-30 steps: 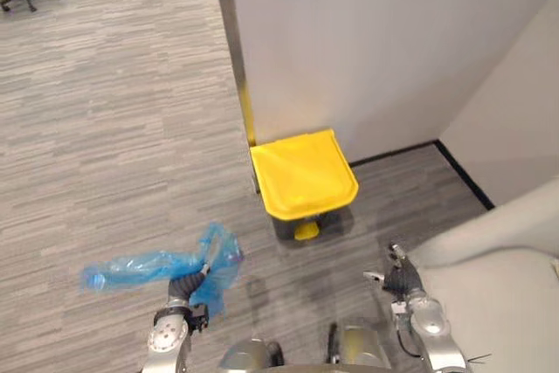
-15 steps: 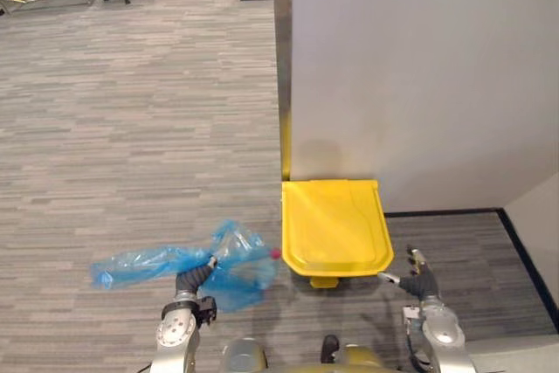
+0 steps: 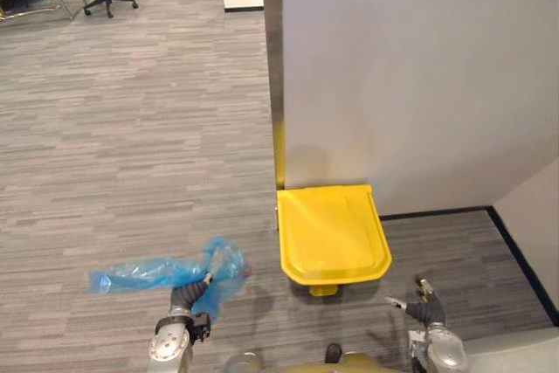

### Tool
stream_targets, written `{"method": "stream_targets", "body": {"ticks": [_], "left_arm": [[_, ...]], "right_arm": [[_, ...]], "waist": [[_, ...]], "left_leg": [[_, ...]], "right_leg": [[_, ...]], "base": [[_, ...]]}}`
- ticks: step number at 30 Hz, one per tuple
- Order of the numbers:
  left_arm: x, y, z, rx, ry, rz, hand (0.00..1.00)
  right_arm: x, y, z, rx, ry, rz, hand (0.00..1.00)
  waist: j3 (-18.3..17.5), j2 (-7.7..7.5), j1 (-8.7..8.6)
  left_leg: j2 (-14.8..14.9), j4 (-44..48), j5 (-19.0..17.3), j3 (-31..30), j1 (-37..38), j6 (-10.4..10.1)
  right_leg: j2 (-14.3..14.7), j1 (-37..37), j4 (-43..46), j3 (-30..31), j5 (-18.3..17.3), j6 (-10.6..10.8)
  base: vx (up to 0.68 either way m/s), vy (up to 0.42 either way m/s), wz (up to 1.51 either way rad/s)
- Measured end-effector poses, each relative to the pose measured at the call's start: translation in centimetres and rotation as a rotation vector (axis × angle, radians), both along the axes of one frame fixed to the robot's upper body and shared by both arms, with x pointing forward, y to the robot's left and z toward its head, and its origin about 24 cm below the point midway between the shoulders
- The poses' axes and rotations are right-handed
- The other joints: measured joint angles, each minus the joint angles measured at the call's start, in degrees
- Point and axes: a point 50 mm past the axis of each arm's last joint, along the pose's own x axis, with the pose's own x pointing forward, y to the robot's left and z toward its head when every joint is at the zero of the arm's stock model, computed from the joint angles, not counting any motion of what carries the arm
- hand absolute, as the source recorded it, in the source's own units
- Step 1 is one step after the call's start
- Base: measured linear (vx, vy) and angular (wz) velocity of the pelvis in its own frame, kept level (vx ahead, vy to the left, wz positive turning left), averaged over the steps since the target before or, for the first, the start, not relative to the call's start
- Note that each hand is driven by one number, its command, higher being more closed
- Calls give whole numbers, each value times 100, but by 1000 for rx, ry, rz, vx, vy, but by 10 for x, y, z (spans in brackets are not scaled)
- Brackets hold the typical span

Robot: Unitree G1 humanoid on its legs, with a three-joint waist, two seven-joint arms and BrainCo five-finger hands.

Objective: Gather rubbish on tea table into small bin, then transfer packed bag to large trash can.

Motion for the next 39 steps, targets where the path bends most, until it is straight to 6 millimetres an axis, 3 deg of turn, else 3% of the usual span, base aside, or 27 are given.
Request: {"method": "stream_targets", "body": {"ticks": [3, 6, 7, 8, 9, 10, 12, 13, 14, 15, 18, 19, 21, 22, 24, 25, 27, 30, 33, 36, 37, 38, 39], "left_arm": [[-2, 4, 0, 7, 3, 18, 100], [-1, 3, 1, 7, -4, 15, 100], [-1, 3, 2, 9, -4, 14, 100], [2, 2, 2, 16, -7, 1, 100], [3, 2, 3, 24, -8, -7, 100], [8, 3, 5, 37, -13, -22, 100], [17, 6, 11, 67, -30, -53, 100], [24, 8, 14, 81, -43, -72, 100], [27, 7, 15, 80, -49, -75, 100], [30, 3, 16, 68, -59, -74, 100], [45, -10, 20, 38, -97, -96, 100], [48, -11, 22, 38, -105, -99, 100], [48, -13, 21, 34, -103, -106, 100], [47, -17, 20, 23, -100, -113, 100], [50, -21, 21, 14, -108, -120, 100], [50, -23, 19, 6, -103, -119, 100], [53, -25, 20, 1, -109, -121, 100], [55, -23, 21, 7, -115, -115, 100], [53, -19, 19, 12, -104, -104, 100], [46, -19, 14, 9, -79, -98, 100], [40, -18, 11, 7, -63, -95, 100], [39, -17, 9, 10, -55, -93, 100], [38, -17, 7, 9, -43, -91, 100]], "right_arm": [[15, 3, 3, 6, -19, 12, 0], [21, 3, 6, 5, -39, 17, 0], [22, 3, 7, 6, -42, 14, 0], [23, 3, 9, 4, -49, 12, 0], [22, 3, 9, 6, -49, 11, 0], [23, 5, 10, 9, -59, 13, 0], [29, 7, 14, 12, -86, 14, 0], [30, 6, 15, 21, -97, 6, 0], [29, 5, 15, 18, -95, 3, 0], [28, 0, 17, 2, -91, 4, 0], [33, -20, 29, -52, -128, -12, 0], [29, -26, 30, -51, -128, -47, 0], [16, -36, 28, -59, -110, -95, 0], [5, -42, 26, -55, -94, -139, 0], [3, -44, 26, -50, -95, -154, 0], [4, -42, 26, -43, -104, -152, 0], [6, -39, 26, -34, -111, -154, 0], [25, -23, 28, 0, -149, -104, 0], [46, 14, 27, 47, -164, 47, 0], [71, 54, 29, 102, -185, 193, 0], [83, 66, 36, 105, -216, 258, 0], [103, 78, 48, 100, -269, 311, 0], [113, 83, 54, 96, -290, 338, 0]], "waist": [[3, -4, 17], [50, -35, 20], [132, -85, 4], [280, -116, -48], [341, -97, -96], [437, -125, -93], [535, -252, -96], [586, -356, -126], [596, -407, -153], [602, -402, -152], [741, -92, -134], [739, -67, -142], [692, -4, -151], [538, 109, -160], [488, 152, -146], [449, 159, -172], [442, 146, -193], [424, 175, -163], [349, 195, -213], [252, 149, -236], [168, 222, -145], [170, 233, -141], [167, 201, -93]], "left_leg": [[22, 246, -101, 120, -261, 45], [127, 906, -553, 122, -499, 121], [91, 1018, -723, 40, -475, 126], [69, 1061, -778, -32, -295, 221], [74, 1094, -786, -63, -248, 245], [124, 1200, -841, -107, -155, 328], [163, 1382, -979, -151, -128, 292], [119, 1507, -1077, -217, -132, 256], [91, 1608, -1158, -274, -120, 220], [65, 1760, -1318, -374, -106, 153], [226, 1612, -1451, -668, 13, 135], [193, 1365, -1443, -855, 162, 124], [230, 1027, -1419, -1166, 464, 81], [347, 794, -1338, -1343, 560, -42], [445, 718, -1094, -1579, 518, -160], [533, 722, -908, -1657, 422, -295], [582, 721, -779, -1656, 331, -332], [747, 812, -710, -1716, 144, -265], [865, 305, -637, -1830, 79, -282], [794, 688, -717, -1888, -351, -220], [800, 563, -822, -1958, -405, -158], [742, 387, -920, -2030, -477, -322], [653, 314, -918, -2096, -522, -317]], "right_leg": [[44, -271, 62, 189, 84, 12], [1, -543, 730, 216, -205, 107], [-147, -675, 1297, 91, -365, 222], [-309, -1145, 2435, -69, -400, 371], [-354, -1280, 2664, -147, -461, 328], [-366, -1467, 2610, -261, -580, 270], [-383, -1692, 1636, -448, -344, 324], [-422, -1664, 808, -668, -48, 403], [-487, -1623, 702, -788, -6, 396], [-453, -1538, 628, -707, 92, 322], [-213, -1638, 1119, -486, -39, 367], [-74, -1734, 1487, -243, -296, 238], [9, -1729, 1958, -276, -703, 206], [101, -1709, 2063, -497, -994, 162], [217, -1705, 2074, -614, -1166, 93], [257, -1699, 2062, -735, -1139, 25], [262, -1699, 2030, -802, -1126, -1], [409, -1700, 1823, -842, -1065, -105], [593, -1723, 1397, -980, -998, -83], [600, -1865, 1377, -828, -977, -71], [665, -1996, 1389, -722, -916, -36], [681, -2178, 1436, -578, -844, -15], [677, -2250, 1397, -484, -762, -27]], "base": [[-83, 3, -29], [-86, 36, -10], [-104, 57, 22], [-85, 45, 29], [-49, 29, 26], [44, -18, 15], [51, -54, 17], [47, -73, 34], [121, -132, 43], [218, -163, 31], [285, -176, 29], [273, -170, 41], [338, -163, 49], [360, -148, 50], [326, -156, 23], [281, -164, 14], [205, -125, 24], [67, -89, 11], [-53, -61, 38], [-134, -34, 41], [-143, -5, 0], [-124, 13, 0], [-132, 33, 2]]}}
